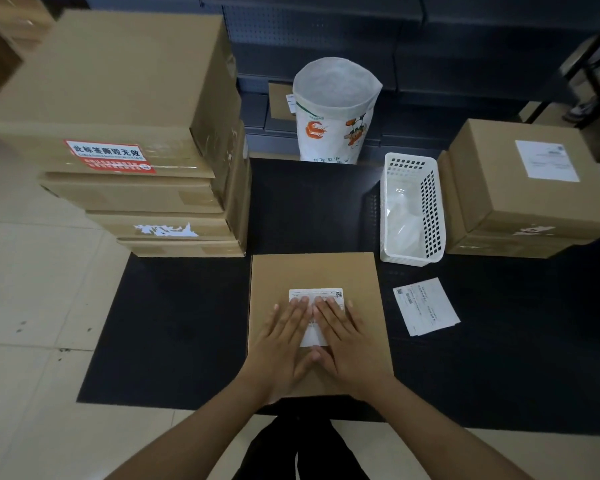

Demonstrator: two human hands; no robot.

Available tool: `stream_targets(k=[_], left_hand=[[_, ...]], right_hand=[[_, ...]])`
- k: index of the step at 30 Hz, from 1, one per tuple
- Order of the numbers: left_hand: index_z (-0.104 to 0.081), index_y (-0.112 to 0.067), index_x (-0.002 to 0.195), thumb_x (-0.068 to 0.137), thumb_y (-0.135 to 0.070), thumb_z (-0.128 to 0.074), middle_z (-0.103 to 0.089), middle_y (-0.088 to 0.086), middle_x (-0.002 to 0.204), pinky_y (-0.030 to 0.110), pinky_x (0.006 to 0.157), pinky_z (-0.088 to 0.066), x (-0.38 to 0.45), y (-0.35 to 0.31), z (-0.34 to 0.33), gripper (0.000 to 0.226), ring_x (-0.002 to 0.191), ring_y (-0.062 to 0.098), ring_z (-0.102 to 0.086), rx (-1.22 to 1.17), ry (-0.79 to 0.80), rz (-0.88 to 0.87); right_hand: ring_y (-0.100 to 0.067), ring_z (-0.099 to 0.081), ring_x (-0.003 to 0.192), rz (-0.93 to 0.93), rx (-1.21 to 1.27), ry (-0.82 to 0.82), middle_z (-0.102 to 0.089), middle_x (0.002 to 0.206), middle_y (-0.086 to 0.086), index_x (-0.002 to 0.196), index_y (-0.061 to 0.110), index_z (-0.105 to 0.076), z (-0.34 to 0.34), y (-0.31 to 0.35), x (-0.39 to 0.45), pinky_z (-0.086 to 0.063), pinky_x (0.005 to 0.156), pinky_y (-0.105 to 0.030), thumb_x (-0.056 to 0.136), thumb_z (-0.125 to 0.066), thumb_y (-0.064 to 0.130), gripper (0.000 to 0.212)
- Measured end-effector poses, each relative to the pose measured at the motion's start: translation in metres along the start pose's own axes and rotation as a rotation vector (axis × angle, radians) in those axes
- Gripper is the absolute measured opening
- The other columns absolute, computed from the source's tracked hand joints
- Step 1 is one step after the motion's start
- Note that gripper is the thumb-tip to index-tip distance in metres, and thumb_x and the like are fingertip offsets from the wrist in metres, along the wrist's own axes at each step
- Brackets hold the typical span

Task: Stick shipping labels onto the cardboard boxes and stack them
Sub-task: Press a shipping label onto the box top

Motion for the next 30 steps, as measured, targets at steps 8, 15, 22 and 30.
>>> stream_targets(k=[8,15,22,30], left_hand=[[-0.014,-0.007,0.149,0.097,-0.050,-0.004,-0.006,0.008,0.158,0.043,0.117,0.002,-0.023,0.027,0.009,0.069,0.147,0.021,0.003,-0.027,-0.132,0.462],[-0.016,-0.003,0.150,0.101,-0.049,-0.016,-0.012,0.013,0.159,0.044,0.115,-0.010,-0.024,-0.015,0.000,0.067,0.147,0.024,-0.005,0.050,-0.072,0.020],[-0.028,-0.002,0.146,0.101,-0.050,-0.013,-0.022,0.014,0.156,0.044,0.111,-0.021,-0.028,-0.020,-0.009,0.068,0.144,0.026,-0.021,0.113,-0.031,0.026],[-0.024,0.000,0.147,0.096,-0.048,-0.023,-0.019,0.016,0.156,0.051,0.114,-0.017,-0.044,-0.001,-0.006,0.070,0.145,0.028,-0.017,-0.007,-0.117,0.406]], right_hand=[[-0.018,0.016,0.147,-0.496,0.076,-0.083,0.008,0.160,-0.002,0.152,0.011,0.004,0.006,-0.038,-0.024,0.008,0.119,-0.043,0.096,-0.003,0.057,0.073],[-0.024,-0.014,0.148,0.011,0.025,-0.051,-0.020,0.158,-0.010,0.150,0.005,-0.025,0.006,0.007,-0.023,-0.016,0.115,-0.043,0.100,-0.022,0.048,0.066],[-0.023,-0.026,0.144,0.012,-0.009,-0.035,-0.022,0.156,-0.009,0.147,0.006,-0.031,0.004,0.013,-0.030,-0.019,0.112,-0.043,0.099,-0.027,0.045,0.063],[-0.023,0.002,0.149,-0.387,0.102,-0.062,-0.004,0.161,-0.008,0.152,0.008,-0.010,0.000,-0.020,-0.040,-0.005,0.118,-0.046,0.096,-0.016,0.056,0.074]])
Point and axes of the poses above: each hand's wrist, its own x-axis towards the middle knuckle, its own z-axis out of the back of the hand, y = z × x, the point moved 10 cm from there along x, towards the middle knuckle
